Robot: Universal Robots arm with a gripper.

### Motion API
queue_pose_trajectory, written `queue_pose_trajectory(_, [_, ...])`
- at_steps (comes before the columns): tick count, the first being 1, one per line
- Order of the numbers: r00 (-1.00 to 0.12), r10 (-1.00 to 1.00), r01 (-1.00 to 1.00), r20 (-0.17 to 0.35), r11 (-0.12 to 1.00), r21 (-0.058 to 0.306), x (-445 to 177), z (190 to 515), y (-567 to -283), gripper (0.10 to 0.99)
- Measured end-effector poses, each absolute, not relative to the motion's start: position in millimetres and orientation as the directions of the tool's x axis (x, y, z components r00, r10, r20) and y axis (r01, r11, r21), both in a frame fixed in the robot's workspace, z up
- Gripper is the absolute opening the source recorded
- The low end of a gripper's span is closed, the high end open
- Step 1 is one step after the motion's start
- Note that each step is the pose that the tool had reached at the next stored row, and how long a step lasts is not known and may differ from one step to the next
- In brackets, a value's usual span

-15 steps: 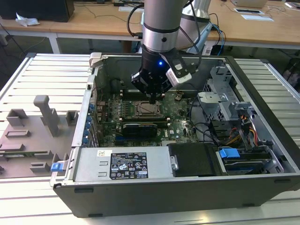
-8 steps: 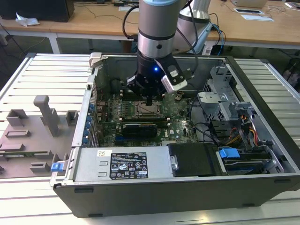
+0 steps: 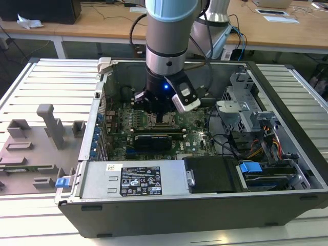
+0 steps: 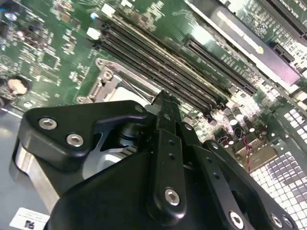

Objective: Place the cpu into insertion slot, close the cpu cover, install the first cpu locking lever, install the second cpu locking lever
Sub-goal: 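Install the second cpu locking lever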

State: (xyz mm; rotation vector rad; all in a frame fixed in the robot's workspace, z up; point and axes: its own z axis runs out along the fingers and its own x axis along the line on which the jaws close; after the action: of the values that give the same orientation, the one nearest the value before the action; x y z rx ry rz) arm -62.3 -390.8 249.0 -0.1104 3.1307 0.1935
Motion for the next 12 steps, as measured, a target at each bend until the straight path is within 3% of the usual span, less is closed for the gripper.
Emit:
queue_pose_trajectory(9, [-0.992, -0.129, -0.129, -0.008, 0.983, 0.128, -77, 214, -385, 0.106])
queue_pose_trajectory(12, [-0.987, -0.163, -0.162, -0.012, 0.975, 0.154, -84, 207, -381, 0.106])
